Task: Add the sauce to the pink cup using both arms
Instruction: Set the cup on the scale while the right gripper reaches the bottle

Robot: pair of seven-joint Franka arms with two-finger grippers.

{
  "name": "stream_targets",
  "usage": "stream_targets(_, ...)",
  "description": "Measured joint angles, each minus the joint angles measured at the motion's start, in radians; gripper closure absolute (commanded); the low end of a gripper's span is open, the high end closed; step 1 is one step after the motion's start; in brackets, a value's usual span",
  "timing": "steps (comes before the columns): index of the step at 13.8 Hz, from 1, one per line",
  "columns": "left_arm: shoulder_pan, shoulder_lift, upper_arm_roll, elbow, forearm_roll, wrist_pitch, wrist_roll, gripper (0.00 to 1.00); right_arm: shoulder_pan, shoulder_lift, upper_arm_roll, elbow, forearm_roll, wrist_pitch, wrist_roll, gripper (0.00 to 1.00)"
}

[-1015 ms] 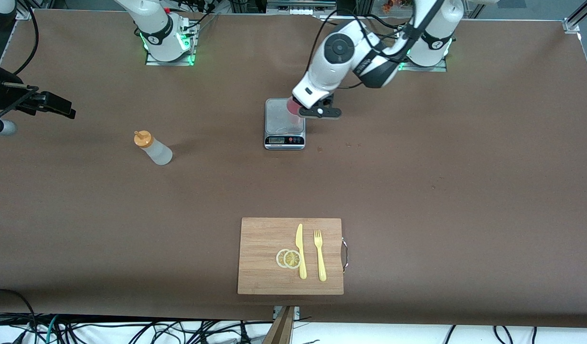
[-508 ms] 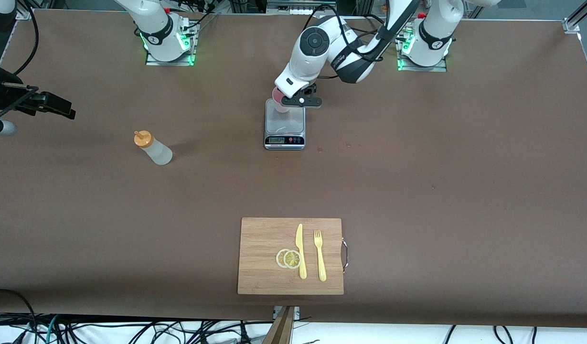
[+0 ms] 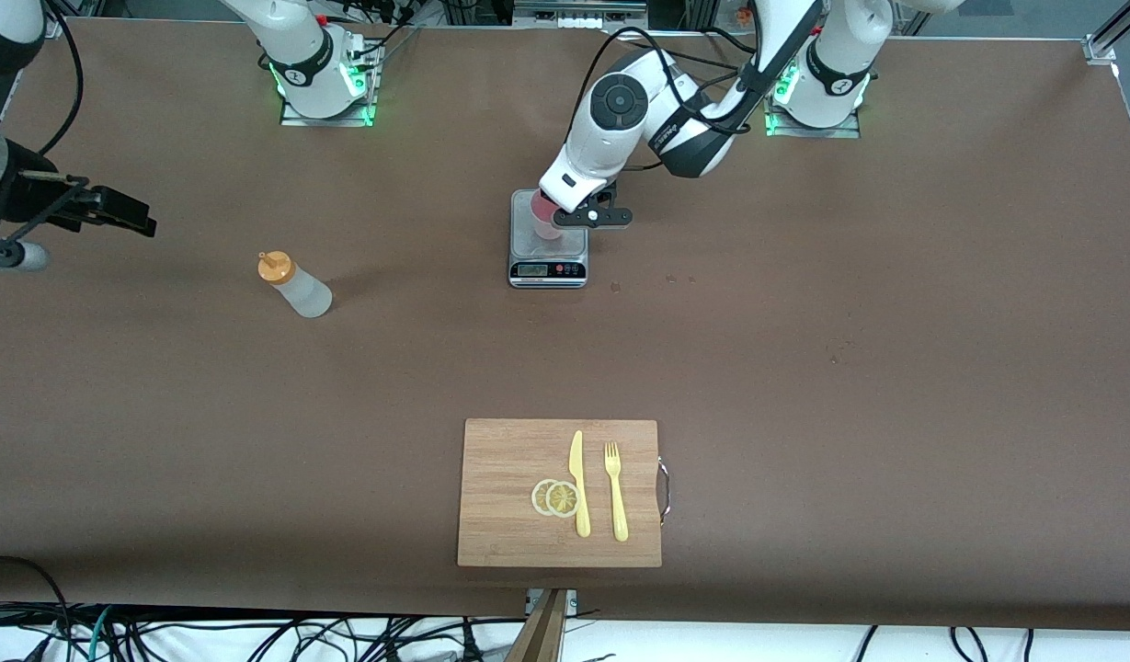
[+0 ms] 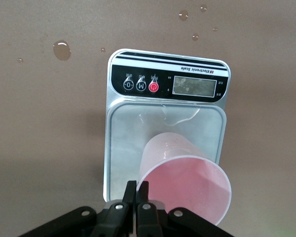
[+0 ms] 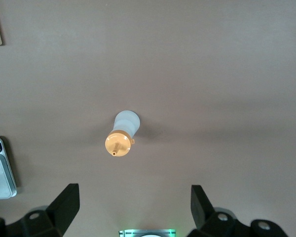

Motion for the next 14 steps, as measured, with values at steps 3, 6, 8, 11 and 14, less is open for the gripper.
stream_targets(3, 0.0, 0.012, 0.0, 0.005, 0.0, 0.0, 0.0, 0.39, -0.032, 0.059, -0.001, -0.014, 0.086, 0.009, -0.299, 0.0)
stream_targets(6, 0.0, 0.012, 0.003, 0.023, 0.0, 0.0, 0.0, 0.0, -0.114, 0.116, -0.009, -0.056, 0.203, 0.038, -0.693, 0.0)
stream_targets(8, 0.001, 0.003, 0.014, 0.063, 0.0, -0.031, 0.0, 0.0, -0.165, 0.147, -0.015, -0.099, 0.298, 0.07, -0.963, 0.0)
stream_targets(11, 0.008, -0.035, 0.053, 0.183, 0.0, -0.228, -0.001, 0.0, -0.201, 0.216, -0.054, -0.161, 0.462, 0.086, -1.376, 0.0)
stream_targets(14, 0.066, -0.11, 0.112, 0.275, 0.0, -0.333, 0.0, 0.0, -0.233, 0.286, -0.078, -0.225, 0.592, 0.086, -1.733, 0.0)
